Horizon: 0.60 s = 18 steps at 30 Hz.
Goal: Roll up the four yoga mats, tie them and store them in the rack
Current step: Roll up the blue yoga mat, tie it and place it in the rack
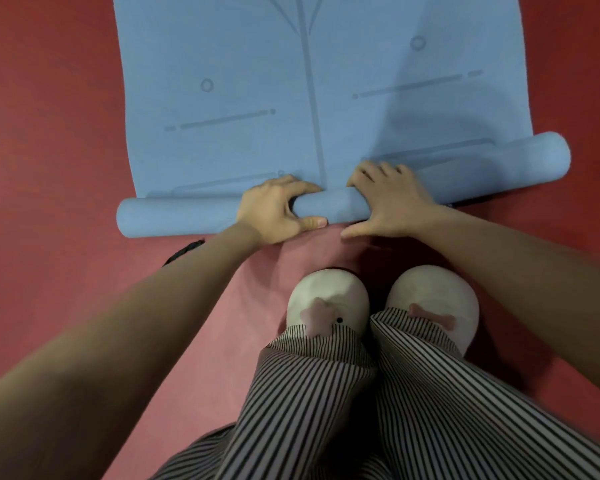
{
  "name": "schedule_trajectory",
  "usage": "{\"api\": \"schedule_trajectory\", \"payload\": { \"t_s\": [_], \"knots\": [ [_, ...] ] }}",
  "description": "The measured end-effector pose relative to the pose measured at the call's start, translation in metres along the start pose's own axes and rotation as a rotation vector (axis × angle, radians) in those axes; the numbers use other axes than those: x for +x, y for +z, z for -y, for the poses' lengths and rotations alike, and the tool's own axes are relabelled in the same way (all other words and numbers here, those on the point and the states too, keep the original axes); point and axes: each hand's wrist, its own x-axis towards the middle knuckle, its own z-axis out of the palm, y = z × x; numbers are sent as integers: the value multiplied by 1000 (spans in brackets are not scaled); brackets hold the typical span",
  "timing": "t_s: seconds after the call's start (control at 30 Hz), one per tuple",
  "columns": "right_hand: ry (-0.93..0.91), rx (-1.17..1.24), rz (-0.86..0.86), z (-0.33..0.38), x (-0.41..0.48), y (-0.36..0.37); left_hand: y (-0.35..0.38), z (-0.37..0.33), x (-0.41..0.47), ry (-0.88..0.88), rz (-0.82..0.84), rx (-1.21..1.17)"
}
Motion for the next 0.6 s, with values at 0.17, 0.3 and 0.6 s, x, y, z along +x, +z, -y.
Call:
{"api": "schedule_trajectory", "payload": {
  "t_s": [0.17, 0.3, 0.6],
  "knots": [
    [31, 87, 29, -2, 11, -12, -11, -3, 4, -69, 53, -84],
    [56, 232, 125, -2, 4, -11, -4, -1, -8, -94, 139, -142],
    [52, 282, 243, -3, 6, -15, 20, -1, -27, 260, -189, 308]
  ]
}}
